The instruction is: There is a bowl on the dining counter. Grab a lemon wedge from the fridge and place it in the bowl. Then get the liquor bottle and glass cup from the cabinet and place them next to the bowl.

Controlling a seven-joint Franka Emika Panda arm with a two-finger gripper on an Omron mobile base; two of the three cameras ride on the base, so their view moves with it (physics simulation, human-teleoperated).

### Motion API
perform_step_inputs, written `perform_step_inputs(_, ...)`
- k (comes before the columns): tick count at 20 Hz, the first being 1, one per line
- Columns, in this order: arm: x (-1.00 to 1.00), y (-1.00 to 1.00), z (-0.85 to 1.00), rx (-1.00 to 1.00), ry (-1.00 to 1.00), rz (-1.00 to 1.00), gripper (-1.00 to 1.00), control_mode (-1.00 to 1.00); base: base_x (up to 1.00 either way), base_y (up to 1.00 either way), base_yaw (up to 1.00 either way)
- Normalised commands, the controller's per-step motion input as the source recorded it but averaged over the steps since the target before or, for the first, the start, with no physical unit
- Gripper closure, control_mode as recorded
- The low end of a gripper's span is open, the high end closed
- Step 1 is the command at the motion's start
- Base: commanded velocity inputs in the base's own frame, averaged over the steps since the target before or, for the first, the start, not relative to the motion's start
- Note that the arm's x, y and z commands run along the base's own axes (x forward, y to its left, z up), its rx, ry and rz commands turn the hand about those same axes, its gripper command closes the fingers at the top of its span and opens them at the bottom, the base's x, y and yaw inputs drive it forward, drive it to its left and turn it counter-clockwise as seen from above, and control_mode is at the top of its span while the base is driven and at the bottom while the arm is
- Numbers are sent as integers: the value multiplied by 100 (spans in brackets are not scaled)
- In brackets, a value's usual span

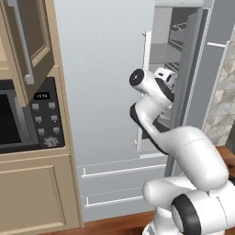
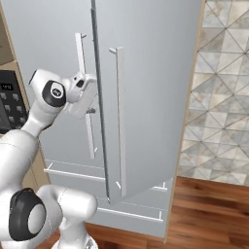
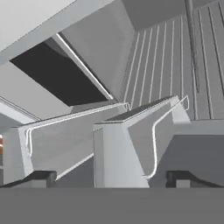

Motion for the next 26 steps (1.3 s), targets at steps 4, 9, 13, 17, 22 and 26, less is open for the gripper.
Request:
perform_step_inputs(4,9,-76,0,-1,22,0,-100,-100,0,0,0)
perform_step_inputs(9,-36,-100,0,0,12,-1,-100,-100,0,0,0)
perform_step_inputs(13,-88,-100,0,0,1,-6,-100,-100,0,0,0)
perform_step_inputs(17,-100,-100,0,3,0,-8,-100,-100,0,0,0)
perform_step_inputs(22,-96,-100,0,5,0,-7,-100,-100,0,0,0)
perform_step_inputs(26,-37,-93,0,8,0,-2,-100,-100,0,0,0)
